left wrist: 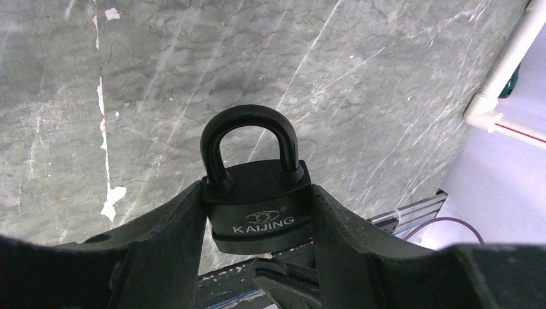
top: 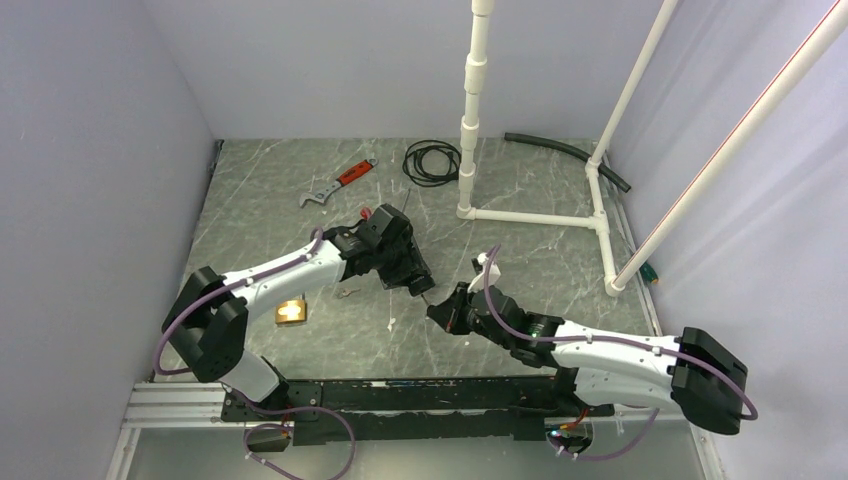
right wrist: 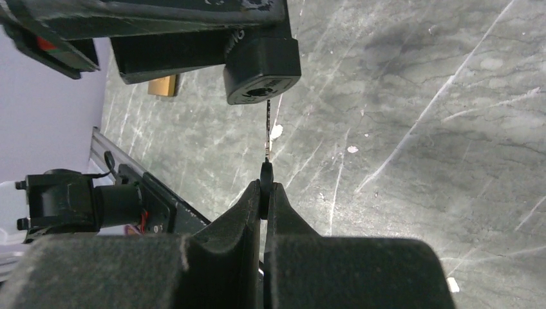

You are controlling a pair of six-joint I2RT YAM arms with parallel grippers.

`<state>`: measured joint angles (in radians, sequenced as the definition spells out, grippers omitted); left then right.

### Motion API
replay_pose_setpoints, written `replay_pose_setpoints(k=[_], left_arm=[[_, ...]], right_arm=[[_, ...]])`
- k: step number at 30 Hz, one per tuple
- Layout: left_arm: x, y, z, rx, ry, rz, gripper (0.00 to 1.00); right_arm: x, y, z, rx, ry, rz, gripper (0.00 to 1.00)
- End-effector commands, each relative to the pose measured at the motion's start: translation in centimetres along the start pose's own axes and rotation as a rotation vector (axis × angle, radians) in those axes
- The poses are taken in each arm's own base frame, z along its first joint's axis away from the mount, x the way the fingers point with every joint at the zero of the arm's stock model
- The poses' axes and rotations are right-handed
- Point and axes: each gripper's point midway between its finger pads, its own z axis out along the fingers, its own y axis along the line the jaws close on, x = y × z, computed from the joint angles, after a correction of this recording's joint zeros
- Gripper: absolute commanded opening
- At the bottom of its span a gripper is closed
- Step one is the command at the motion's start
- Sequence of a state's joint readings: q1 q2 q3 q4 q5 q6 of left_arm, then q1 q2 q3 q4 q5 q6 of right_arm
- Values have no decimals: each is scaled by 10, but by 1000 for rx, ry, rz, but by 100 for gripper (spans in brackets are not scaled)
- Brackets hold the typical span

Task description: Unlock with the key

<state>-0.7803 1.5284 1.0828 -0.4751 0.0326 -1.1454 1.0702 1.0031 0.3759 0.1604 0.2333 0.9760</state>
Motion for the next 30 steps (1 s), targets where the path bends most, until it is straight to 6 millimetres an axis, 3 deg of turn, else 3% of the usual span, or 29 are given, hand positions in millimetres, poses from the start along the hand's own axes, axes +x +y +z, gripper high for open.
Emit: replay_pose_setpoints(k=[1,17,23,30], left_arm=[[-13,-36,-22,138,-45,-9,0],[-8,-33,-21,142,-32,-12,0],[-9,-35,-22,146,-34,-9,0],[-11,-32,-24,127,-41,-4,0]], right_arm=[[-11,19,3,-55,-35,33,0],[-34,23,-8,-44,-115,4,0],[-26,25,-1,-57,-79,13,0],[-31,2,-9,36,-114,8,0]])
